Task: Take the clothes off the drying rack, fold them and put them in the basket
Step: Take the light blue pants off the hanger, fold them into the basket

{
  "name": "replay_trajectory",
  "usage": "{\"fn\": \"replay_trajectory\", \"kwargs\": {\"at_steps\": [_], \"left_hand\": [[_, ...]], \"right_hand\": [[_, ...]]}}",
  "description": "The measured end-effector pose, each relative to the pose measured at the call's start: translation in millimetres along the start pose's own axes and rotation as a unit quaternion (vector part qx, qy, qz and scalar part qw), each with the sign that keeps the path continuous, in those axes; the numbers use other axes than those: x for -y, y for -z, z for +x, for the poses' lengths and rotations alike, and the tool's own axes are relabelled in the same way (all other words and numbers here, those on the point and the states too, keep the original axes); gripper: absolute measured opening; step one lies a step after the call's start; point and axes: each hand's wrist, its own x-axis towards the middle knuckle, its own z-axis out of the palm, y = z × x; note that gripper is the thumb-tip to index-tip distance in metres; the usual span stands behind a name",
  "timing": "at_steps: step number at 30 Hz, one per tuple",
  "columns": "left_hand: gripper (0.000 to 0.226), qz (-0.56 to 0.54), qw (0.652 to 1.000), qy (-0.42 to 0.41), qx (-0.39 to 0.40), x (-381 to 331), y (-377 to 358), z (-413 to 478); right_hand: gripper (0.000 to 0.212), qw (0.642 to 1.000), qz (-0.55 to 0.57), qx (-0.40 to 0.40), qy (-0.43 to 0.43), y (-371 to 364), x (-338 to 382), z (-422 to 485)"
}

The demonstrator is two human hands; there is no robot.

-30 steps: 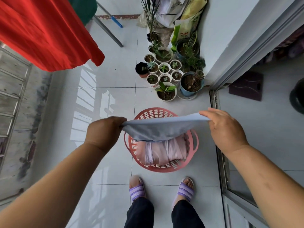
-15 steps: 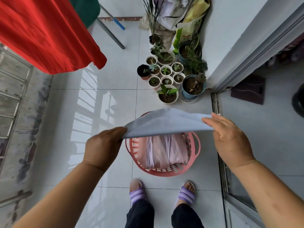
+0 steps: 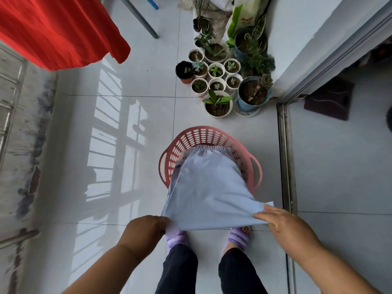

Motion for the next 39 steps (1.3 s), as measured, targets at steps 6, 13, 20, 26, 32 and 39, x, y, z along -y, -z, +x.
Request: {"fn": "replay_trajectory", "kwargs": {"at_steps": [6,13,20,26,32,39], "left_hand": [[0.017,0.027,0.992,0.008,0.119,-6,-15,-2],[0.026,0.033,0.980,0.065,0.187,-3,-38,16],[0.028,0.061,0.968,0.106,0.218,17,-42,56],[0.032,0.023,0.975,0.185,0.118,31,-18,108],[0.035,-0.008,0.972,0.230,0.049,46,-1,163],[0.023,-0.050,0.967,0.251,0.002,62,-11,216]], "right_hand": [[0.041,0.996,-0.028,0.084,-0.017,-12,-6,-8],[0.021,0.964,-0.034,0.230,-0.129,-32,-16,17],[0.025,0.964,-0.067,0.223,-0.129,-23,-14,63],[0.017,0.970,-0.019,0.190,-0.149,-11,-20,115],[0.025,0.981,-0.041,0.071,-0.176,-14,-29,176],[0.027,0.974,-0.047,0.048,-0.215,-36,-48,213]]}}
